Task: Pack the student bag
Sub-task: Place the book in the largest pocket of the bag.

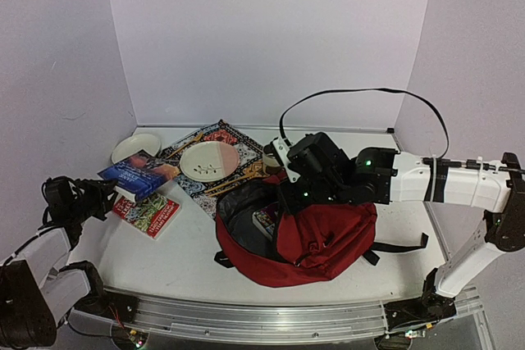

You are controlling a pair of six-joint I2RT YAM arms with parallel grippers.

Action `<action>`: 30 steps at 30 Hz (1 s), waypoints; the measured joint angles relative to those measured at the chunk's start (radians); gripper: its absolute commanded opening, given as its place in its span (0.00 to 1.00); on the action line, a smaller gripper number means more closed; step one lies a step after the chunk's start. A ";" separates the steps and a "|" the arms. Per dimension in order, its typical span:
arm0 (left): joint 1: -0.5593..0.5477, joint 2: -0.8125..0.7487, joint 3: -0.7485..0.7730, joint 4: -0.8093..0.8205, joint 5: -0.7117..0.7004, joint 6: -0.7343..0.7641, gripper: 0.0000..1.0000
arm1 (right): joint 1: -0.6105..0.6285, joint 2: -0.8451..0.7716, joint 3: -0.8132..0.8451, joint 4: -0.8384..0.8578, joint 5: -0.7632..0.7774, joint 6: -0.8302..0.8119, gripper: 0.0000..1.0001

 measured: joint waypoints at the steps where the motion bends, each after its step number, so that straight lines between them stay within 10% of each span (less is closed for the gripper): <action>1: 0.000 0.000 0.014 -0.005 0.017 -0.005 0.00 | 0.000 0.000 0.000 -0.001 0.001 0.000 0.06; 30: -0.244 -0.113 0.083 0.019 0.500 -0.104 0.00 | 0.000 0.000 0.138 -0.107 0.164 0.024 0.01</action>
